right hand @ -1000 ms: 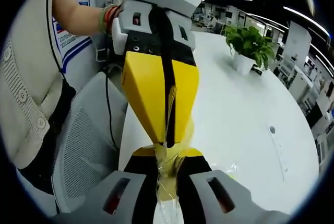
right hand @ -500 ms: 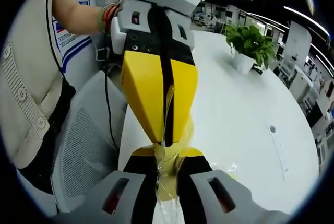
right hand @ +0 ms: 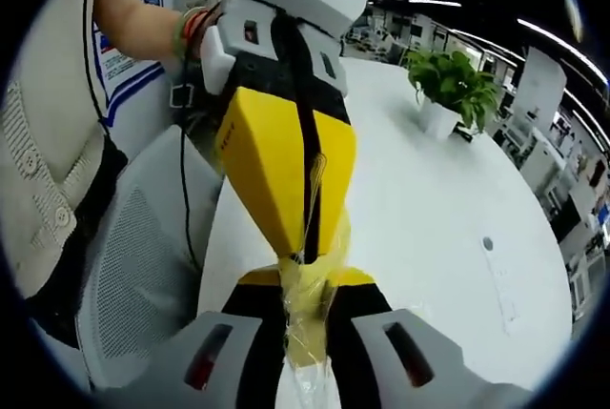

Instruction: Compare the silicone blocks by pressing each to a similar depth, holding the contact briefly, and releasing to observe deformation and rebound differences across the visible hardness samples.

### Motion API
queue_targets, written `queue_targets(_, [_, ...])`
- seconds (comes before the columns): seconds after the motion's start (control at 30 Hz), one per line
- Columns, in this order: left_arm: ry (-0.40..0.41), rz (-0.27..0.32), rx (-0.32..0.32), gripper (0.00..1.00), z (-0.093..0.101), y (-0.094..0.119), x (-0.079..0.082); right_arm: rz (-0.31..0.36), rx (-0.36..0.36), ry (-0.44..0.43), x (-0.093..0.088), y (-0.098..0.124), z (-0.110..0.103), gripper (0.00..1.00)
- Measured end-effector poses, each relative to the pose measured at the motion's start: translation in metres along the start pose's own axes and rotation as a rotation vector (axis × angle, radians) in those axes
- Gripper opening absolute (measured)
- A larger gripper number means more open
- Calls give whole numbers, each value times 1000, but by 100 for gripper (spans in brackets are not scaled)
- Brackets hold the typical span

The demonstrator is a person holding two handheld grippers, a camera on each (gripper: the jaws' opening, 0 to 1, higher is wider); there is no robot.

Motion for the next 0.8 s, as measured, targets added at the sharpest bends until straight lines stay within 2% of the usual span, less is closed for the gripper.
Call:
queue_targets(0.1, [24,15,6,0,-2,3,0,7,-13,0,2,0,1,14])
queue_targets(0.27, [60,56,35,0,-8,10,1,20,-54,-44,3,1,2,25])
queue_targets(0.37, [112,128,52,0,-10,16,4,37,-78,-57,5,4,1,36])
queue_targets(0.43, [124,140,53,0,-10,19,2,51,-97,-71,7,6,-1,42])
queue_targets(0.67, [169,185,65,0,-10,26,1,89,-162,-105,9,15,-3,52])
queue_targets(0.8, [173,199,82,0,-12,29,0,136,-223,-121,15,25,-3,53])
Point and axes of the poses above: the point that each gripper's makers call its tool centre point, and the gripper's own axes: y roughly backward along the fingers, z roughly to its right, x roughly out of its top, the point moved 4 cm from there along y, roughly backward along the fingers, and after that the axes turned 3 degrees about -y, right-handed, at the moved point
